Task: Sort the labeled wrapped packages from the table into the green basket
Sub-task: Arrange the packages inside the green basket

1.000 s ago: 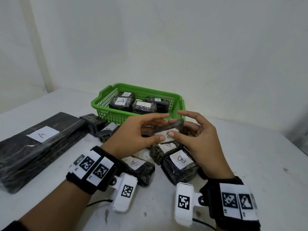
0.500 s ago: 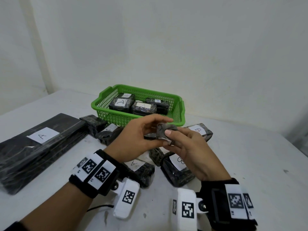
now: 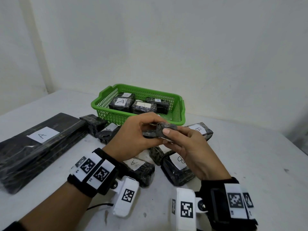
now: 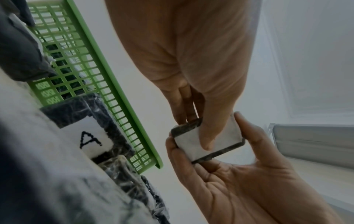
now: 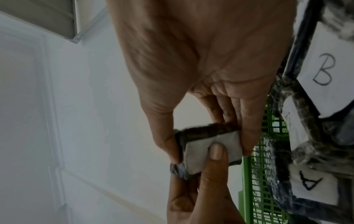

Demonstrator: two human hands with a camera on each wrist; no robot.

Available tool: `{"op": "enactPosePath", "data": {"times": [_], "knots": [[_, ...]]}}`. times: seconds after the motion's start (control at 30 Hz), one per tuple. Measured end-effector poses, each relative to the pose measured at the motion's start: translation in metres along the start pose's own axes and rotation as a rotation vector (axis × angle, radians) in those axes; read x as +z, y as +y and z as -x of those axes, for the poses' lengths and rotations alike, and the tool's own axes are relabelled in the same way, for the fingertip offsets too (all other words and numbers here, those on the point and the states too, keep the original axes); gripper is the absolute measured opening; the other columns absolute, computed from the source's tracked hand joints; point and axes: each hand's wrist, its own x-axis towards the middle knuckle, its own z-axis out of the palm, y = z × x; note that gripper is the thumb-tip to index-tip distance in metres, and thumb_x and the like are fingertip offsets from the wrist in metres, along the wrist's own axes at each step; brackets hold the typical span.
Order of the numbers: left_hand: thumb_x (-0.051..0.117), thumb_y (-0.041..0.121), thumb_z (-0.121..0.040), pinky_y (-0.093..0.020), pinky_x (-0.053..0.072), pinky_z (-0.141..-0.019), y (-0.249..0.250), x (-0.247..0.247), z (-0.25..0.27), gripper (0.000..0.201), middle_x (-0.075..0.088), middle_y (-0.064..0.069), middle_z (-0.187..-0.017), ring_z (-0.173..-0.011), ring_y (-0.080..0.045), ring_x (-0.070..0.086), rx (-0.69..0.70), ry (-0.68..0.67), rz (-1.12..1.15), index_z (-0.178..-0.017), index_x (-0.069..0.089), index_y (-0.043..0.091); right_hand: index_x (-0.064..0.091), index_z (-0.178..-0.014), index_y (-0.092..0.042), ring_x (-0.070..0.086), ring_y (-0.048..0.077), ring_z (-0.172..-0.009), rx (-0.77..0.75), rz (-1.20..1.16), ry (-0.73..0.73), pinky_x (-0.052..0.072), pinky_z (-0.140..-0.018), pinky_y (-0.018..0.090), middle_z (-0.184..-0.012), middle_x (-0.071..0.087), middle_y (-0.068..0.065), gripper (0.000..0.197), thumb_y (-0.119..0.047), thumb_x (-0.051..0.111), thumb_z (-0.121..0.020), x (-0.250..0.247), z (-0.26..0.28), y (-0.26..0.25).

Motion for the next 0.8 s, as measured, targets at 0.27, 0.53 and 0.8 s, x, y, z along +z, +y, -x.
{"op": "enactPosePath", "data": {"times": [0.27, 0.53, 0.8], "knots": [[0.089, 0.006, -0.076, -0.036, 0.061, -0.089, 0.0, -0.005, -0.001, 0.038, 0.074, 0.0, -0.105, -0.099, -0.02, 0.074, -0.038, 0.034, 0.037, -0.11, 0.073, 0.011, 0.073, -0.119, -0.006, 0.074, 0.026, -0.114, -0.009, 0.002, 0.008, 0.057, -0.104, 0.037, -0.113, 0.08, 0.01, 0.046, -0.018, 0.083, -0.075, -0.003, 0.002, -0.003], [0.094, 0.026, -0.071, -0.044, 0.055, -0.105, 0.001, -0.009, -0.001, 0.082, 0.068, 0.002, -0.135, -0.124, -0.015, 0.066, -0.272, -0.037, 0.273, -0.144, 0.056, 0.019, 0.067, -0.133, -0.015, 0.068, 0.021, -0.127, -0.161, 0.037, 0.024, 0.051, -0.11, 0.043, -0.131, 0.074, 0.002, 0.075, -0.005, 0.091, -0.063, -0.012, 0.001, -0.004], [0.085, -0.013, -0.069, -0.051, 0.06, -0.094, 0.001, -0.008, -0.002, 0.078, 0.069, -0.011, -0.128, -0.11, -0.032, 0.073, -0.268, -0.068, 0.343, -0.136, 0.055, 0.015, 0.065, -0.131, -0.006, 0.078, 0.028, -0.099, -0.013, -0.101, -0.049, 0.065, -0.088, 0.037, -0.117, 0.078, 0.015, 0.053, -0.016, 0.082, -0.082, -0.011, 0.005, -0.011]]}}
